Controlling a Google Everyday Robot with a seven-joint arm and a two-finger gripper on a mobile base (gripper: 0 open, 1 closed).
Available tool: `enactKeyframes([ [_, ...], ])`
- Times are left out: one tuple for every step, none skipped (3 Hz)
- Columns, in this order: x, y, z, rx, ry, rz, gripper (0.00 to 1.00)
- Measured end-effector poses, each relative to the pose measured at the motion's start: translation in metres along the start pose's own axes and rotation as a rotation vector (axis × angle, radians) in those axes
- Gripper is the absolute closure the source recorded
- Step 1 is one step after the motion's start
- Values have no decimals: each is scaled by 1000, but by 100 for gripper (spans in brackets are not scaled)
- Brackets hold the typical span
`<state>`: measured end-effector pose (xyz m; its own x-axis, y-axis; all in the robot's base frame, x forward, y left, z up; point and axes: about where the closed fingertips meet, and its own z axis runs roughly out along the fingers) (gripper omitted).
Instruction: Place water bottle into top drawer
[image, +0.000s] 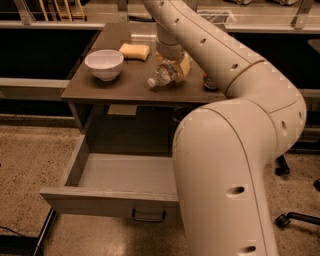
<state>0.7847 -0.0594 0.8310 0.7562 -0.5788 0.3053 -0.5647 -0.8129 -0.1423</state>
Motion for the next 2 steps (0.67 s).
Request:
enactKeyframes([
  [-5,3,4,-3,-24,8,70],
  [-18,2,-7,46,-82,9,93],
])
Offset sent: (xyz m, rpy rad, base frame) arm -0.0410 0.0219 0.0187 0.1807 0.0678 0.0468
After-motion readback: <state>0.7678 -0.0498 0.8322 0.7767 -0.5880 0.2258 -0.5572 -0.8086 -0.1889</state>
